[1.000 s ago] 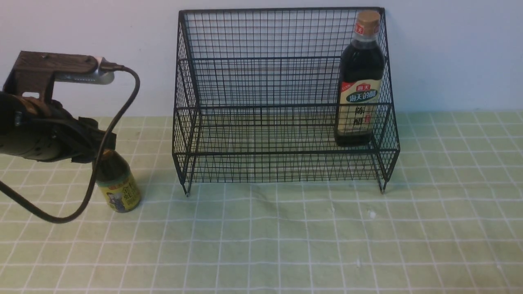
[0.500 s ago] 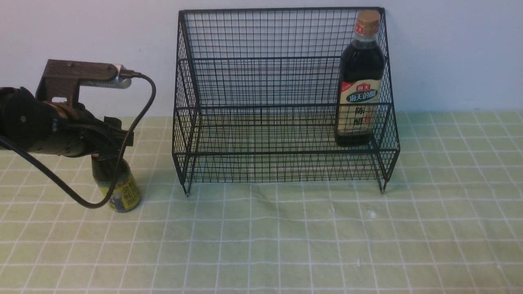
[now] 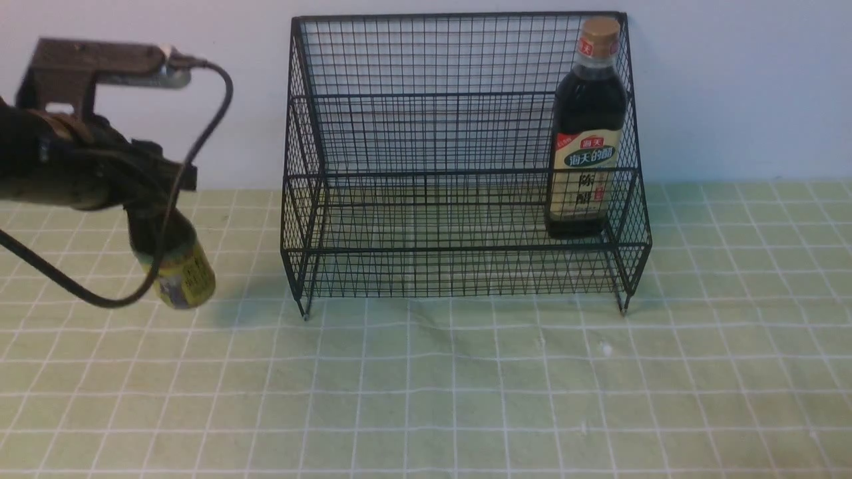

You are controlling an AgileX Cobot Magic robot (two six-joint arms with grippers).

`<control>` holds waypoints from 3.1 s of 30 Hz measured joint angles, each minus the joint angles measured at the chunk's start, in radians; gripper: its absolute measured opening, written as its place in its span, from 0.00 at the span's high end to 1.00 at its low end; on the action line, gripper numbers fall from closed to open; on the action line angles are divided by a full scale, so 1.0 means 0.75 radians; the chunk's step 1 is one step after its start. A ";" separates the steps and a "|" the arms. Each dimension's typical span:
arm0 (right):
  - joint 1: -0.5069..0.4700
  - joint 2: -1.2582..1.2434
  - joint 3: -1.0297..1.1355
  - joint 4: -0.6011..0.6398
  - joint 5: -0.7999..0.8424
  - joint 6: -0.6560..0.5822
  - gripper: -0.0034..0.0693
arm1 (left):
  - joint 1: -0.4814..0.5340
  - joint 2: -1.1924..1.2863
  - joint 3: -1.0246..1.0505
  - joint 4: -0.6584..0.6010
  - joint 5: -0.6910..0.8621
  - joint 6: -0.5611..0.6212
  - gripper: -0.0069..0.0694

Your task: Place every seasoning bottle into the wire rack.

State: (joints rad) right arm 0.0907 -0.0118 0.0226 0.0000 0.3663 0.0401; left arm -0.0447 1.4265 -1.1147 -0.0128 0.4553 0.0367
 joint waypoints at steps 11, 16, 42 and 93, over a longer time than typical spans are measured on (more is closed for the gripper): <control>0.000 0.000 0.000 0.000 0.000 0.000 0.97 | -0.211 -0.127 -0.290 -0.066 0.088 -0.019 0.54; 0.000 0.000 0.000 0.000 0.000 0.000 0.97 | -0.370 -0.048 -0.295 -0.079 0.040 -0.024 0.54; 0.000 0.000 0.000 0.000 0.000 0.000 0.97 | -0.407 0.395 -0.299 -0.054 -0.051 -0.009 0.55; 0.000 0.000 0.000 0.000 0.000 0.000 0.97 | -0.353 -1.900 0.849 0.070 0.094 -0.130 0.92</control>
State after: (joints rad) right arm 0.0907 -0.0118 0.0226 0.0000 0.3663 0.0401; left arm -0.3094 0.0013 -0.4780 0.0396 0.5260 -0.0605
